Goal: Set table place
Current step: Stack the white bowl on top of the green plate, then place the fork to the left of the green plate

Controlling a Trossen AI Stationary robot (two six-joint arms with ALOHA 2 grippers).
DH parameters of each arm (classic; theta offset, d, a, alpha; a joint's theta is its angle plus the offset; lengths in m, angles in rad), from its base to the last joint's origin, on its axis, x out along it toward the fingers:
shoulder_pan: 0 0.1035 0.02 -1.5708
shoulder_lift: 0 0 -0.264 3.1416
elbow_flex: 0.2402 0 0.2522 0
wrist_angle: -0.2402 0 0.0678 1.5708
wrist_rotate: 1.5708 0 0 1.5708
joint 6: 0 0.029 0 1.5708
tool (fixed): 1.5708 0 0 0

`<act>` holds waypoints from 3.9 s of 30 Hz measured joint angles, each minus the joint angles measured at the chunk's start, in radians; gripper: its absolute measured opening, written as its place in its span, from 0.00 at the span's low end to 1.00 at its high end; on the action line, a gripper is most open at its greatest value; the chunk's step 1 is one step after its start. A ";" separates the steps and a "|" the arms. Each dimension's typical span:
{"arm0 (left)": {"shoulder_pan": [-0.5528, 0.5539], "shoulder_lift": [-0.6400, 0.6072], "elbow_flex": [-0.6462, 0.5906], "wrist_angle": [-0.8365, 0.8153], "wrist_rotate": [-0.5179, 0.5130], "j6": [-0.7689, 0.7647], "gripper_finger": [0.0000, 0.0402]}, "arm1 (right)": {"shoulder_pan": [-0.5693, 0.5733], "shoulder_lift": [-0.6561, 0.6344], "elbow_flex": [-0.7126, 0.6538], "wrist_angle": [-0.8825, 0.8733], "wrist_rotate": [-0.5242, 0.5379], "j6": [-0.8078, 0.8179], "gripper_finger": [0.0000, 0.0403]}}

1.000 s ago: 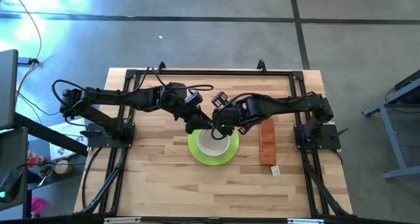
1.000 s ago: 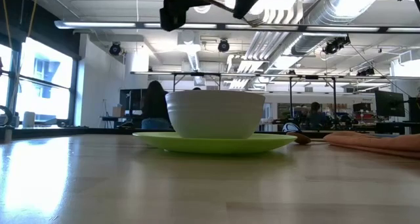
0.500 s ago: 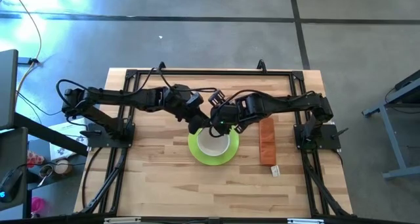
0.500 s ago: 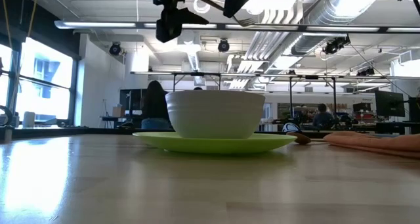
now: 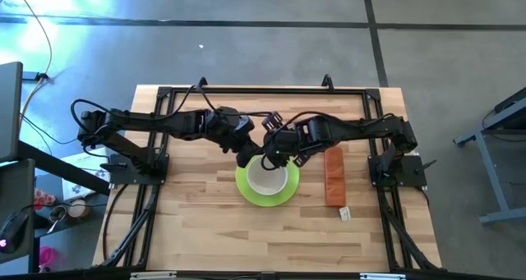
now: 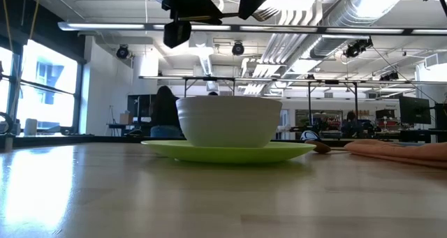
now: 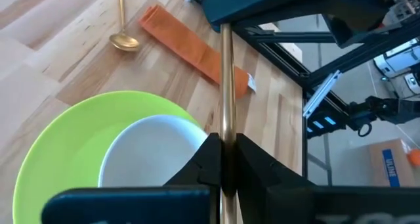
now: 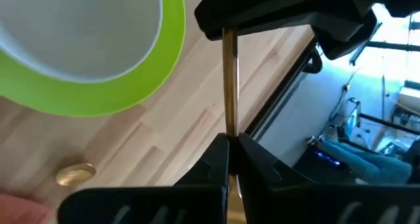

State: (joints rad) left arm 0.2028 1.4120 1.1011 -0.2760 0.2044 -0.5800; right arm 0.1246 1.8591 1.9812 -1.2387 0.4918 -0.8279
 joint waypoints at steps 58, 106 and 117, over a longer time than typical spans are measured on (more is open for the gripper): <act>-0.684 -0.215 -0.767 0.336 -1.092 -1.327 0.02 | -0.007 -0.373 0.000 -0.290 0.326 0.786 0.27; -0.685 0.269 -0.426 -0.057 -0.796 -1.595 0.15 | -0.006 -0.373 0.000 -0.294 0.286 0.726 0.27; -0.686 0.268 -0.426 -0.068 -0.795 -1.602 0.21 | -0.006 -0.373 0.000 -0.290 0.285 0.715 0.27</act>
State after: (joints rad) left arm -0.4828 1.6801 0.6754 -0.3438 -0.5910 -2.1819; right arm 0.1181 1.4864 1.9812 -1.5285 0.7773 -0.1126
